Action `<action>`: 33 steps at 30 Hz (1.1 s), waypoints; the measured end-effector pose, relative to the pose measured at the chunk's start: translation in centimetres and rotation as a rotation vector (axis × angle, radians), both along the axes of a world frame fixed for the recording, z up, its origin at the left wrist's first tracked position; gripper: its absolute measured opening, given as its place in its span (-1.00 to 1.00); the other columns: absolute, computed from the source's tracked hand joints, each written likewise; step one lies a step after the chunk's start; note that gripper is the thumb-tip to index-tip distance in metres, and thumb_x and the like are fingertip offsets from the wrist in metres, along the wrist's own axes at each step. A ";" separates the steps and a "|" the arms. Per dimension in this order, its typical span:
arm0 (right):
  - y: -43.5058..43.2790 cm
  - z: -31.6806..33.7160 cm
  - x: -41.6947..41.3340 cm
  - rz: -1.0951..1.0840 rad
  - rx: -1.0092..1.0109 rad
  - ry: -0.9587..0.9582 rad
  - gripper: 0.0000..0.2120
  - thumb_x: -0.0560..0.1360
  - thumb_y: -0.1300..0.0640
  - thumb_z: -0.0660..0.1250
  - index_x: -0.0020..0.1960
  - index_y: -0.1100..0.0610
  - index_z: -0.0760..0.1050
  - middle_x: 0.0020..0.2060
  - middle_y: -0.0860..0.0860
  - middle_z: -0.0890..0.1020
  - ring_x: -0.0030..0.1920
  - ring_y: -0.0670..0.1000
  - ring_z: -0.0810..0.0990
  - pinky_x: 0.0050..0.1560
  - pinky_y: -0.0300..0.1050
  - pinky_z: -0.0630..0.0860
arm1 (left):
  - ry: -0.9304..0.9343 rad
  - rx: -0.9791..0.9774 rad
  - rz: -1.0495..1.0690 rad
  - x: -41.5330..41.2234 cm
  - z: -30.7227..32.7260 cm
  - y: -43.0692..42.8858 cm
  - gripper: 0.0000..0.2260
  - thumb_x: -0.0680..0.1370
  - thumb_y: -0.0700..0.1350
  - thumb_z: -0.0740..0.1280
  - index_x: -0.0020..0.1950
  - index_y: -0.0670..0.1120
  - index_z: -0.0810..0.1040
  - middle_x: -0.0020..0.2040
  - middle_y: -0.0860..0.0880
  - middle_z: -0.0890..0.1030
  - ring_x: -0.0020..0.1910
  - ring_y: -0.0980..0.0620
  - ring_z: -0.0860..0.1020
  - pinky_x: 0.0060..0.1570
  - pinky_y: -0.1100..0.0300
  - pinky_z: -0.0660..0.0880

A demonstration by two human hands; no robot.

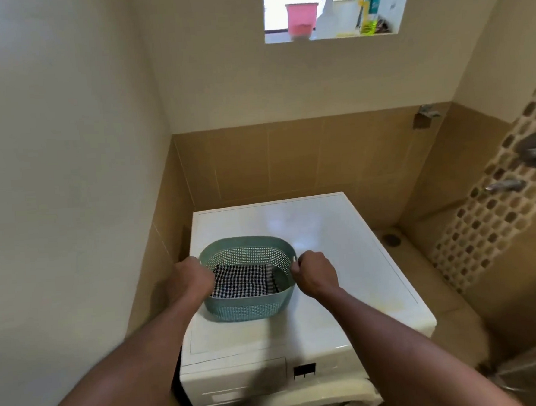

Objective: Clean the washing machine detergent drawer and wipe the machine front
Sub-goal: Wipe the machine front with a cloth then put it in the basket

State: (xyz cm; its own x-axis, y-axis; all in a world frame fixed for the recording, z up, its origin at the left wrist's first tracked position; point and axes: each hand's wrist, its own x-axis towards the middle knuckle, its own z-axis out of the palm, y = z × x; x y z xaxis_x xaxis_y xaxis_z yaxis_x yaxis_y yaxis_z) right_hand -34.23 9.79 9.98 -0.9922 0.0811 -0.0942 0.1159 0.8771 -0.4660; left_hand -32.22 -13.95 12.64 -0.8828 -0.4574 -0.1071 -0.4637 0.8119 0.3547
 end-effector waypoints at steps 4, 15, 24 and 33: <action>6.1 1.6 2.8 -0.072 0.031 0.055 -0.71 0.55 0.04 0.22 -0.28 0.18 0.42 -0.30 0.10 0.52 -0.27 0.18 0.50 -0.30 -0.12 0.34 | 0.090 -0.003 -0.087 0.2 1.3 5.6 -0.80 0.56 -0.10 0.27 0.04 -0.21 0.56 -0.12 -0.12 0.60 -0.19 -0.12 0.58 -0.33 0.15 0.47; 32.8 5.1 18.1 -0.517 0.035 0.141 -0.69 0.49 0.00 0.24 -0.20 0.21 0.59 -0.24 0.16 0.65 -0.21 0.23 0.62 -0.31 -0.11 0.38 | 0.202 0.093 -0.513 5.1 4.0 33.4 -0.76 0.49 -0.03 0.27 -0.15 -0.18 0.61 -0.20 -0.16 0.65 -0.25 -0.18 0.61 -0.30 0.14 0.51; 51.0 11.5 31.4 -0.908 0.093 0.219 -0.71 0.51 0.03 0.27 -0.18 0.21 0.64 -0.31 0.13 0.62 -0.29 0.16 0.57 -0.35 -0.14 0.37 | 0.235 0.266 -0.904 11.5 9.1 55.5 -0.79 0.52 -0.07 0.24 -0.17 -0.16 0.60 -0.19 -0.13 0.64 -0.18 -0.18 0.62 -0.17 0.08 0.57; 63.8 26.0 37.7 -1.172 0.199 0.376 -0.73 0.42 0.12 0.32 -0.41 0.22 0.50 -0.48 0.10 0.51 -0.36 0.15 0.53 -0.42 -0.14 0.36 | 0.282 0.778 -1.108 12.8 21.3 74.2 -0.74 0.48 -0.21 0.27 -0.42 -0.13 0.40 -0.40 -0.09 0.45 -0.41 -0.03 0.37 -0.40 0.18 0.34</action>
State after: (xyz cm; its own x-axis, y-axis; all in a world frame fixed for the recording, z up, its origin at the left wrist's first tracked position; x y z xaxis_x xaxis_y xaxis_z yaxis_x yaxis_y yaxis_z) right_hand 3.50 73.60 35.95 -0.2755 0.9149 0.2949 0.7636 0.3947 -0.5111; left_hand -19.46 60.25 33.93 -0.7771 0.5850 0.2322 0.4497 0.2580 0.8551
